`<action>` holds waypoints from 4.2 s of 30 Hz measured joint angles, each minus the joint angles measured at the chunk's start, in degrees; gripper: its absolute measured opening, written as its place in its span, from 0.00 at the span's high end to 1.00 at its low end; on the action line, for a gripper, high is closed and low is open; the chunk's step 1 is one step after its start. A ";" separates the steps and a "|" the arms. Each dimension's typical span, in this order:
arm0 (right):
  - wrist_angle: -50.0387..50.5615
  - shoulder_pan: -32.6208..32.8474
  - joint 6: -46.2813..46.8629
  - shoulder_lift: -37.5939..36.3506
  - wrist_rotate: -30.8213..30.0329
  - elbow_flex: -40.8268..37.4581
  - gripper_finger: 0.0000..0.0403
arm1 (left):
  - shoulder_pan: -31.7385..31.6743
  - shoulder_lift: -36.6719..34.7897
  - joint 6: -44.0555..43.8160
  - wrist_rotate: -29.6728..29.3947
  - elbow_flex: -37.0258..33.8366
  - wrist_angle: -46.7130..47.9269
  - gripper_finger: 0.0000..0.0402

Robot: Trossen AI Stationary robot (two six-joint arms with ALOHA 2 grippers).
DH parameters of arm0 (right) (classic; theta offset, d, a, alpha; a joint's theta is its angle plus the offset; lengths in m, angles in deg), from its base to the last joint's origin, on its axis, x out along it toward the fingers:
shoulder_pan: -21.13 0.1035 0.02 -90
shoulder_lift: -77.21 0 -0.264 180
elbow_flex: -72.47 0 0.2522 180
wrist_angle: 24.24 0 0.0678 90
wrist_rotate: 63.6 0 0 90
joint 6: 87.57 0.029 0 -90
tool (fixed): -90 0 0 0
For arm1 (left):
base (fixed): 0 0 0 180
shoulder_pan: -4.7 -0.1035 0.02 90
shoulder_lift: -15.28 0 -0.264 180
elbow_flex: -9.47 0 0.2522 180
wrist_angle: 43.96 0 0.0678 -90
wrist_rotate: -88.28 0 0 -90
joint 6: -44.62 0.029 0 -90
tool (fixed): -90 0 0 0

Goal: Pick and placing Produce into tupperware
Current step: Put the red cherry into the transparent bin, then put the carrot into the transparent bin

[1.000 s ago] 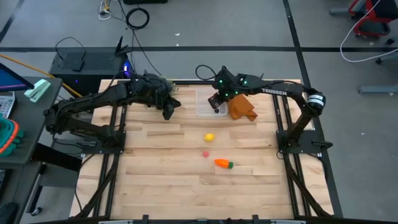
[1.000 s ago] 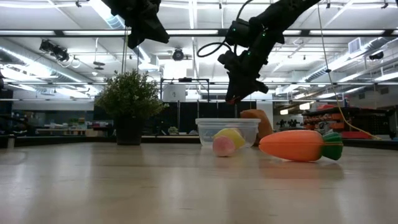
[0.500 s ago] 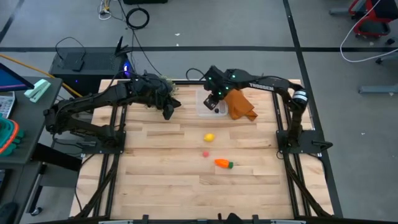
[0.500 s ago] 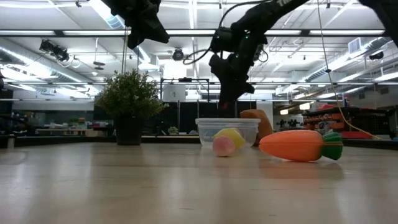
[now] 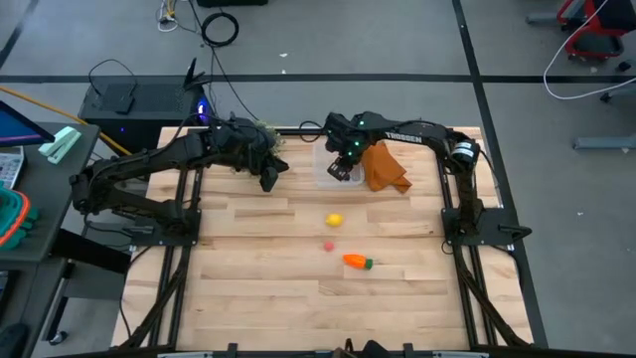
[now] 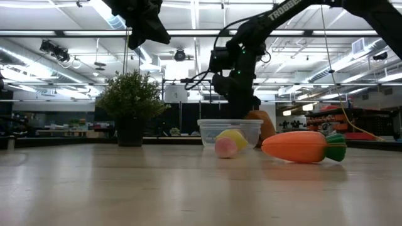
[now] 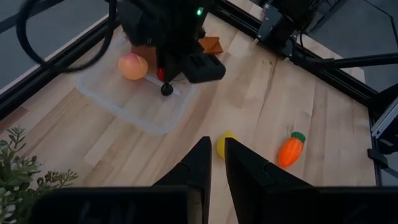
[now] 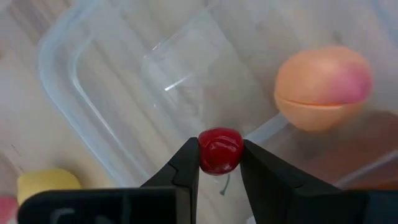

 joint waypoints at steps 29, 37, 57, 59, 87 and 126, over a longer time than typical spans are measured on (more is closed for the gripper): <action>0.50 0.09 -3.22 3.00 -5.30 -0.04 0.82 | 0.00 0.00 -0.18 0.01 0.01 0.00 0.87; 1.66 0.09 -4.47 3.00 -5.24 -0.04 0.80 | 0.00 0.00 -0.07 0.01 0.01 -0.01 0.87; 1.82 0.11 -4.53 1.72 -5.48 0.17 0.71 | 0.02 0.00 -0.09 0.00 0.00 -0.02 0.87; 1.85 0.11 -4.53 0.89 -5.49 0.75 0.71 | 0.02 0.00 -0.07 0.00 0.02 -0.02 0.87; 10.16 16.51 20.22 -38.13 -3.00 -26.90 0.71 | 0.02 0.00 0.28 0.02 0.01 -0.02 0.87; -18.88 46.80 13.63 -21.38 -4.97 -35.74 0.34 | 0.02 0.00 1.88 0.04 0.00 2.53 0.87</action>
